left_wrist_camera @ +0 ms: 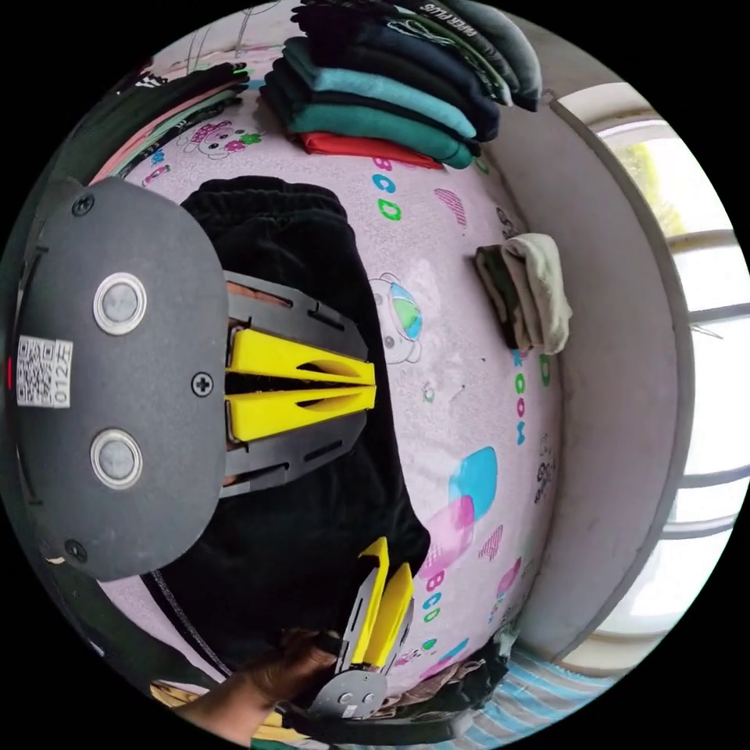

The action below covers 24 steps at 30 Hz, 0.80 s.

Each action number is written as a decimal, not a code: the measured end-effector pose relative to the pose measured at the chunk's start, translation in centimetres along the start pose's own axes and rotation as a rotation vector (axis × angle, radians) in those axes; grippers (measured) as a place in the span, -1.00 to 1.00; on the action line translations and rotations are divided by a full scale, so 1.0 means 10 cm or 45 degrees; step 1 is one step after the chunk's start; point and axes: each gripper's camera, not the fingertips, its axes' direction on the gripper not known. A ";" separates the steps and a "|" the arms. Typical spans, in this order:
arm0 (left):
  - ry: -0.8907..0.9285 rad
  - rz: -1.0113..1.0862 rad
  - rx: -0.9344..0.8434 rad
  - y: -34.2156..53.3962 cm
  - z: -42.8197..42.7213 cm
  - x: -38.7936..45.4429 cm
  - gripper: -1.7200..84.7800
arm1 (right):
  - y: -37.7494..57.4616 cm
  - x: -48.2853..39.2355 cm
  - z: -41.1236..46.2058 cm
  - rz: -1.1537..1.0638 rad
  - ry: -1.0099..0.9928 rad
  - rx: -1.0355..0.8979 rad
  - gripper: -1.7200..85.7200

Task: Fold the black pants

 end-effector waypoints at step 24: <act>0.093 -0.200 -0.121 0.00 0.91 -0.31 -0.95 | 0.07 0.64 -0.09 0.112 0.031 -0.060 -0.68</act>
